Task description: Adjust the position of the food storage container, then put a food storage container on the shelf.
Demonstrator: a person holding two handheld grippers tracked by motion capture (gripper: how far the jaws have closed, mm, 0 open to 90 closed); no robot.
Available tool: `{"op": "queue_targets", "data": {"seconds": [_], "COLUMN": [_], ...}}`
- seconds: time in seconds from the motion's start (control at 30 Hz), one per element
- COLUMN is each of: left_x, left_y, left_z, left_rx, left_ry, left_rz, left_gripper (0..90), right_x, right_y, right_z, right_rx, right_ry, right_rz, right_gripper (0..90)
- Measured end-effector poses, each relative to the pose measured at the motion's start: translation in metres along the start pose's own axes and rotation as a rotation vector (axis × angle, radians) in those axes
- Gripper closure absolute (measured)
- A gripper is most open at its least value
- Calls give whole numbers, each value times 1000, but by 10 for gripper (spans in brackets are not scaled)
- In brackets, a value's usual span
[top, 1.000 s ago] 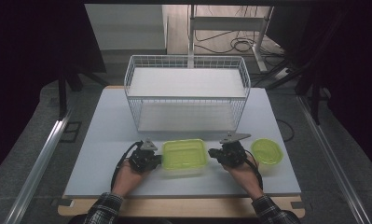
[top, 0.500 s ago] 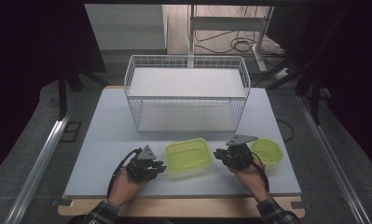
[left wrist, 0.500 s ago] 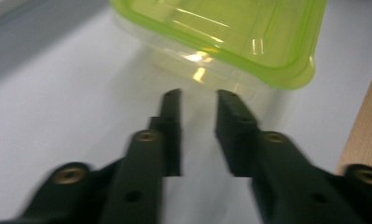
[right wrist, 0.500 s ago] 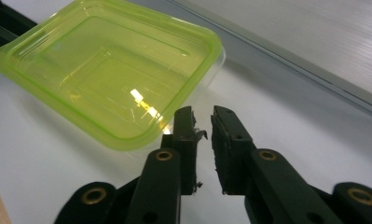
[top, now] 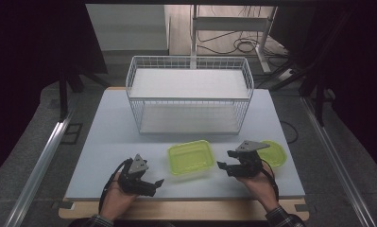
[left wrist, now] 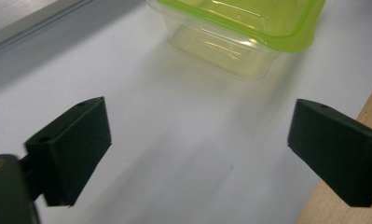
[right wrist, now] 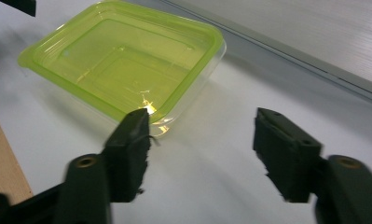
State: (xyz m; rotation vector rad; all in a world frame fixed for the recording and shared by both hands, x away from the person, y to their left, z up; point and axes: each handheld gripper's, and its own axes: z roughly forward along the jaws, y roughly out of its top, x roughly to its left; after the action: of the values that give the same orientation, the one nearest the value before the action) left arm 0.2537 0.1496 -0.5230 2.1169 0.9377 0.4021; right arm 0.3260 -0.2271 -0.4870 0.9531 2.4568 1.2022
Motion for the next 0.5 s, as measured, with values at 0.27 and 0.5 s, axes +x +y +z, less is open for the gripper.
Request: {"op": "queue_targets", "data": {"seconds": [0.27,0.5], "left_x": [-2,-2], "left_y": [-8,-12], "left_z": [-5,-5], "left_rx": [-51,-40], "left_ry": [-13,2], "left_rz": [3,16], "left_gripper": [9,7], "right_x": [-2,-2], "right_y": [-1,1], "right_z": [8,15], "right_rx": [-2,48], "right_ry": [26,23], "right_rz": [23,80], "right_gripper": [153,60]}}
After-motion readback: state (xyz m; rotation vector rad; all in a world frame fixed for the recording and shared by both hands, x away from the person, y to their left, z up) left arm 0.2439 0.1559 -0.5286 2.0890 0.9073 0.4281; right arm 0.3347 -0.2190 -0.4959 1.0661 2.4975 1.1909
